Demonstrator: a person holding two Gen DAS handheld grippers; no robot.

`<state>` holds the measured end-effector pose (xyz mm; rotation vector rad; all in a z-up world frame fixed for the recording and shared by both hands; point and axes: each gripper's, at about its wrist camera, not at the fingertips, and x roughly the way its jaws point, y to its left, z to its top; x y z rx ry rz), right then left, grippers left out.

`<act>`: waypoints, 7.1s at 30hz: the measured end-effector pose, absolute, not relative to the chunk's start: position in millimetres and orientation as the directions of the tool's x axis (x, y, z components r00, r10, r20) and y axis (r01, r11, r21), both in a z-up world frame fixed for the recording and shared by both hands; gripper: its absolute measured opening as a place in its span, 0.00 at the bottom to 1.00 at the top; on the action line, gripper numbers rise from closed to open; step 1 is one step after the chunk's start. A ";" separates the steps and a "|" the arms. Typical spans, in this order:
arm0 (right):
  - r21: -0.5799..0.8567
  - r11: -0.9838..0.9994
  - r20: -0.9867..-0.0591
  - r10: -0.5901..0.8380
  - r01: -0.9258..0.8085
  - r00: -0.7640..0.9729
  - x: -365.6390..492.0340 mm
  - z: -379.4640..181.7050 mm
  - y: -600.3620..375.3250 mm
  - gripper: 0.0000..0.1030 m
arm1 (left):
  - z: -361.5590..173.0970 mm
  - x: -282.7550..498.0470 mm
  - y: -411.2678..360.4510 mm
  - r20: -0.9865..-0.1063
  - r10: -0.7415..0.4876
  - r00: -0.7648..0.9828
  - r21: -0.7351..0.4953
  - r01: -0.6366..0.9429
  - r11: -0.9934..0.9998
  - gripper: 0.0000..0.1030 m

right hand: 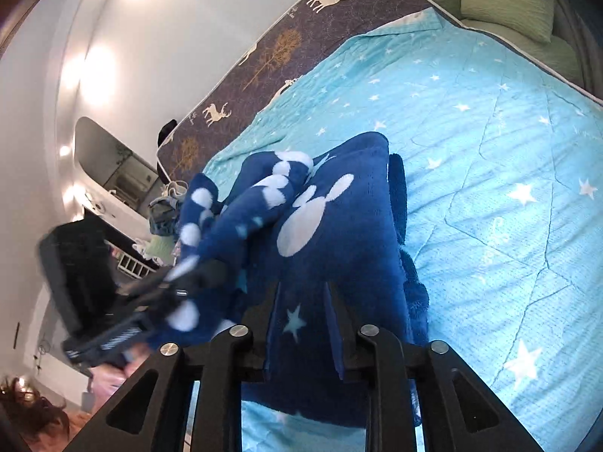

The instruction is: Fold small clothes

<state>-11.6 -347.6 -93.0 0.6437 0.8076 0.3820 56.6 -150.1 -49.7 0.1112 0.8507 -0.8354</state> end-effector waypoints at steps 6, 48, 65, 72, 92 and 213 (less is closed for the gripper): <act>0.629 0.762 -0.550 0.578 -0.156 0.603 15.0 -70.4 -344.1 0.42 | -46.7 46.4 -142.0 -0.691 -0.611 0.388 -0.221 0.691 0.689 0.16; 0.591 0.777 -0.611 0.607 -0.217 0.508 27.3 -46.2 -312.0 0.59 | -34.7 87.9 -74.1 -0.707 -0.494 0.505 -0.240 0.486 0.840 0.75; 0.699 0.696 -0.559 0.677 -0.167 0.479 68.4 -59.5 -314.0 0.73 | -28.4 46.0 -93.4 -0.596 -0.716 0.363 -0.368 0.670 0.645 0.21; 0.715 0.686 -0.552 0.671 -0.134 0.495 66.8 -60.8 -329.3 0.74 | -49.2 41.3 -125.5 -0.665 -0.689 0.288 -0.325 0.720 0.614 0.10; 0.669 0.710 -0.535 0.665 -0.219 0.522 67.8 -55.6 -310.9 1.00 | -35.5 63.7 -87.1 -0.695 -0.506 0.511 -0.168 0.568 0.805 0.57; 0.331 0.930 -0.633 0.346 -0.163 0.693 -26.0 -8.8 -319.6 0.15 | 13.2 46.2 -130.1 -0.566 -0.577 0.589 -0.130 0.627 0.768 0.76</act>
